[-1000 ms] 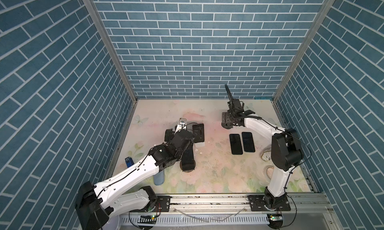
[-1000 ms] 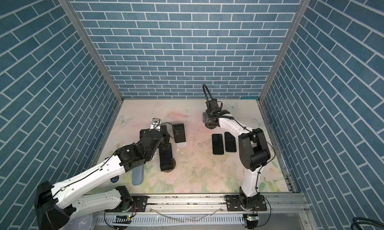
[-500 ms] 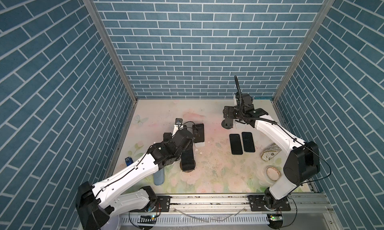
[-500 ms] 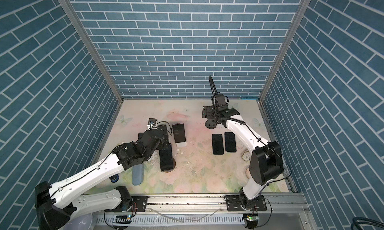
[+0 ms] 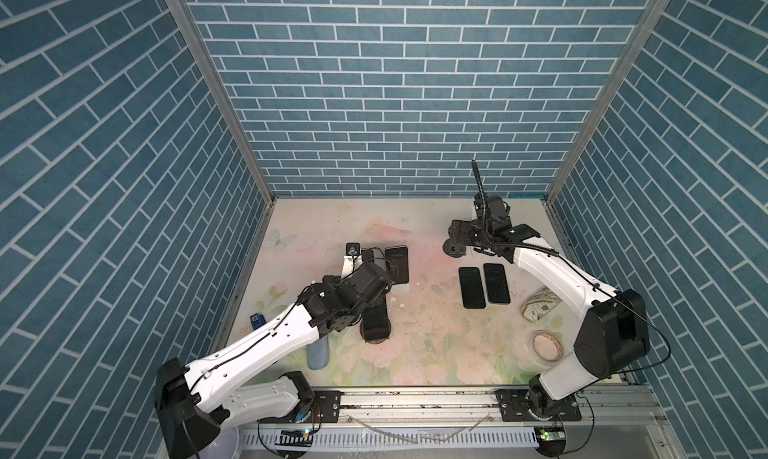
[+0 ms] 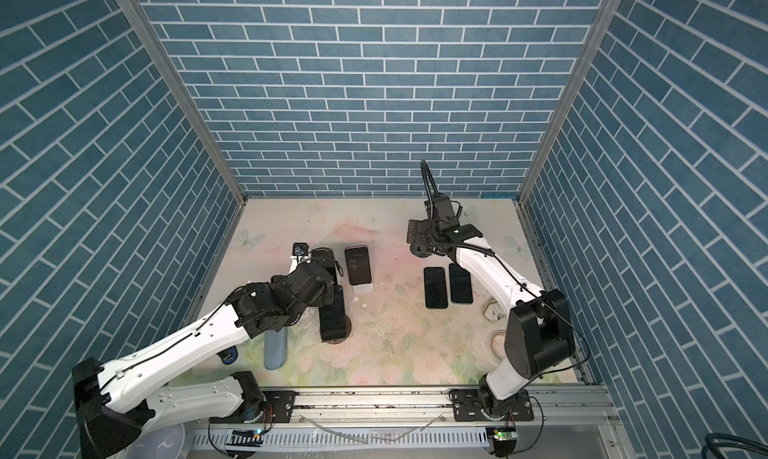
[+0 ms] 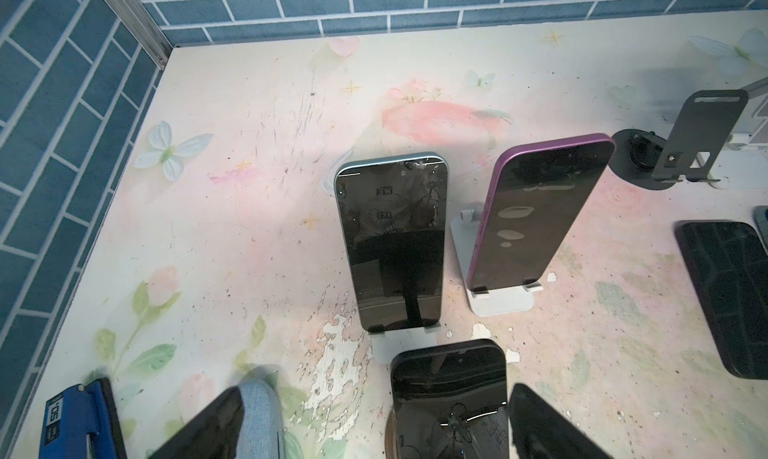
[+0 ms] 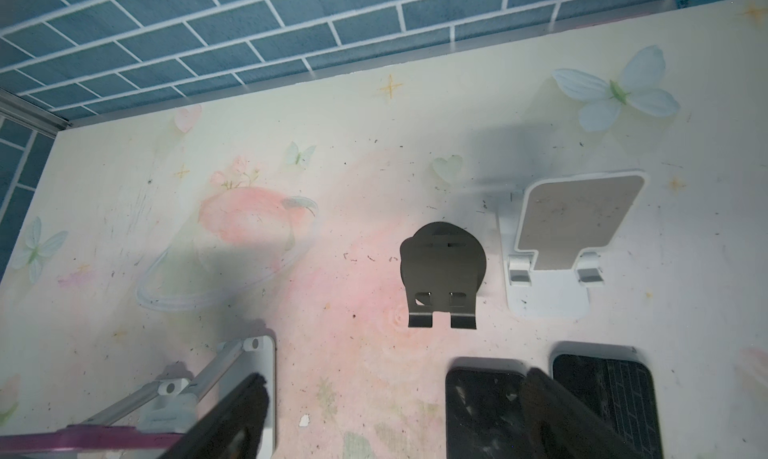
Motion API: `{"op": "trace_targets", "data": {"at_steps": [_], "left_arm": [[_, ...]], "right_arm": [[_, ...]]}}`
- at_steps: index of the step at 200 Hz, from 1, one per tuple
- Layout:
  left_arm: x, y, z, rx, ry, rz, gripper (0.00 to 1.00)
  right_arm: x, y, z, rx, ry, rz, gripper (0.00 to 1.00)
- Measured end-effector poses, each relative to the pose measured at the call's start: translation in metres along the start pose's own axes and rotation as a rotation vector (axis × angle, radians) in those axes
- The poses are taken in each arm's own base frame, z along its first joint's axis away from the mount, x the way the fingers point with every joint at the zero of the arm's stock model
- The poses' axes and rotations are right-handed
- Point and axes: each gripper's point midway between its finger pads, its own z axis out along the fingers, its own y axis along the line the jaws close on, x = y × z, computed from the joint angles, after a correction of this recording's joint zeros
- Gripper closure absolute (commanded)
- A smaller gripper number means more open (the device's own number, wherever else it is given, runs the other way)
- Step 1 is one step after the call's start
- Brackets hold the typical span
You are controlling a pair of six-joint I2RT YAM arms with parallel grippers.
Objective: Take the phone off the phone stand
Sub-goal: 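Reach the left gripper toward the silver-edged phone while the right gripper withdraws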
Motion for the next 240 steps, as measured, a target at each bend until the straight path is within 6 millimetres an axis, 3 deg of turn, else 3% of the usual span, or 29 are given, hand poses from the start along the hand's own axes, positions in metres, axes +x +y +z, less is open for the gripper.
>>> {"op": "trace_targets", "data": {"at_steps": [71,135,176,240], "left_arm": [[0.016,-0.007,-0.003,-0.003,0.056,0.012,0.0],[0.029,-0.018,-0.01,-0.045,0.113,0.052,0.0],[0.034,-0.02,-0.012,-0.048,0.12,0.03,0.0],[0.044,-0.034,0.001,-0.055,0.136,-0.013,0.0]], "right_arm": [[0.027,-0.019,-0.01,0.044,0.023,-0.002,0.04],[0.023,-0.023,-0.028,0.052,-0.022,-0.002,0.03],[0.032,-0.029,-0.028,0.066,-0.011,-0.008,0.03],[0.041,-0.035,-0.039,0.066,-0.02,-0.007,0.03]]}}
